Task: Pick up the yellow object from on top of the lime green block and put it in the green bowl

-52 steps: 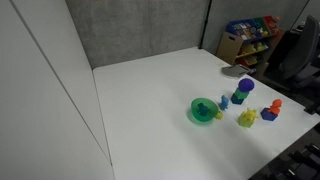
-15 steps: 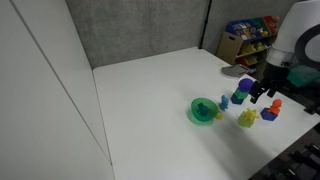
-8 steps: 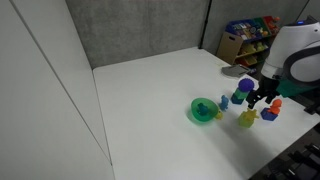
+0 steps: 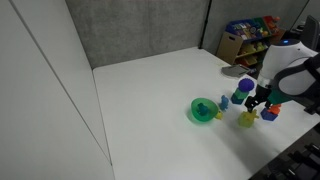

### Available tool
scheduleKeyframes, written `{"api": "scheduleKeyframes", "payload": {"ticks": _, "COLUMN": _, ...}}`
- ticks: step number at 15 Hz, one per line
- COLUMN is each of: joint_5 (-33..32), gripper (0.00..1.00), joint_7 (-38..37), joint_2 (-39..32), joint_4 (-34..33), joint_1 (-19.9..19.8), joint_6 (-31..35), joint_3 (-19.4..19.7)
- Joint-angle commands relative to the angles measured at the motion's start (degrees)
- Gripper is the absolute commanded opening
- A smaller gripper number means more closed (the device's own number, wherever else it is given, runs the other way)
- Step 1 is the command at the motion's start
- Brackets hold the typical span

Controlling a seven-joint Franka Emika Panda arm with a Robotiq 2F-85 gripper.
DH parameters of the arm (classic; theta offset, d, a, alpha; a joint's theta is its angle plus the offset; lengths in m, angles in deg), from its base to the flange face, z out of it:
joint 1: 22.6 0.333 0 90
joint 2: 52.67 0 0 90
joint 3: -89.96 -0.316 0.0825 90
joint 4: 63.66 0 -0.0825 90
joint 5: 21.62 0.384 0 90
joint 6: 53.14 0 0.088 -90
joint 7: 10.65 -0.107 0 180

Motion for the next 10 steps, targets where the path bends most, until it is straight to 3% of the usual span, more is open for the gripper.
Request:
{"api": "scheduleKeyframes", "payload": {"ticks": 1, "joint_5": -1.63, "gripper": 1.00, "joint_7": -3.27, "joint_2": -4.41, "joint_4": -2.59, "joint_1": 3.88, "joint_6": 1.44, "joint_3": 3.20}}
{"api": "scheduleKeyframes", "payload": {"ticks": 6, "joint_5": -1.33, "gripper": 1.00, "joint_7": -4.38, "joint_2": -7.91, "joint_4": -3.86, "joint_1": 8.49, "joint_6": 1.92, "joint_3": 5.92}}
{"api": "scheduleKeyframes", "payload": {"ticks": 8, "joint_5": -1.51, "gripper": 0.74, "joint_7": -4.93, "joint_2": -8.73, "joint_4": -4.26, "joint_1": 10.02, "joint_6": 1.85, "joint_3": 7.02}}
{"api": "scheduleKeyframes", "payload": {"ticks": 10, "joint_5": -1.44, "gripper": 0.56, "joint_7": -5.04, "joint_2": -9.15, "joint_4": -4.49, "joint_1": 11.06, "joint_6": 1.78, "joint_3": 7.83}}
